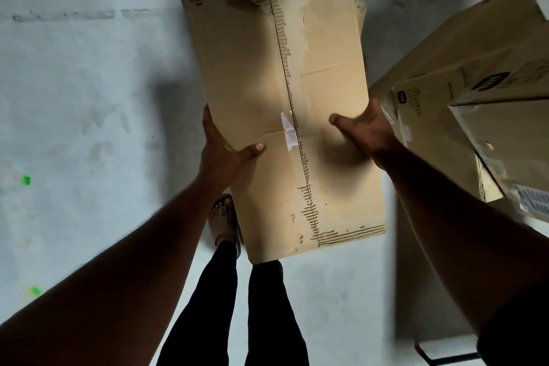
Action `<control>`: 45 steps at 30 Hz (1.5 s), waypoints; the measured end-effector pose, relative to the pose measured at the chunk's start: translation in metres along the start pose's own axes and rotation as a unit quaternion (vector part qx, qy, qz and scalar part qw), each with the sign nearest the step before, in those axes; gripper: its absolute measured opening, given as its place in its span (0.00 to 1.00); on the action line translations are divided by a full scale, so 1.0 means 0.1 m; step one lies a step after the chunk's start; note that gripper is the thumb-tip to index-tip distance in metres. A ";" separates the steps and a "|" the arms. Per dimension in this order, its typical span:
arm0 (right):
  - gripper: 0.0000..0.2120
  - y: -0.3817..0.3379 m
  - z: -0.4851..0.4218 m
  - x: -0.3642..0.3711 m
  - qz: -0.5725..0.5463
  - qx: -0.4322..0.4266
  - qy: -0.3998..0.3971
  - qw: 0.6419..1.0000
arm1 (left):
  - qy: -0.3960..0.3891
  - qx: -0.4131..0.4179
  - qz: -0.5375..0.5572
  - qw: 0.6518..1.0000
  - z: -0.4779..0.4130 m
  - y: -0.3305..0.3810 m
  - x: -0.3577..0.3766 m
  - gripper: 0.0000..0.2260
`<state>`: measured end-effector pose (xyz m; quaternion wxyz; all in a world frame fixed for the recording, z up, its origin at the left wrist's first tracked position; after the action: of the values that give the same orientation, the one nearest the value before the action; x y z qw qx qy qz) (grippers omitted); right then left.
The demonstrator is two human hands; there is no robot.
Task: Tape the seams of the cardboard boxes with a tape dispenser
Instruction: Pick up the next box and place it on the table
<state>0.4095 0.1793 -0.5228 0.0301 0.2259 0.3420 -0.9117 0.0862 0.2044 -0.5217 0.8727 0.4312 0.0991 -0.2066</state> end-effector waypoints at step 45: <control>0.43 1.17 4.96 -0.82 -0.212 0.034 0.223 0.951 | -0.128 0.231 -0.209 0.942 3.54 0.90 -0.67 0.49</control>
<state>0.3139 -0.2338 -0.2292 -0.2485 0.3469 0.3489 -0.8344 0.0647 -0.0093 -0.2184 0.6917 0.5601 0.0238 -0.4553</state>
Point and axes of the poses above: each hand's wrist, its own z-axis away from the middle knuckle, its own x-axis out of the palm, y = z × x, the point moved 8 cm from there along -z, towards the middle knuckle, and after that the axes turned 1 degree about x, right-handed, at the moved point
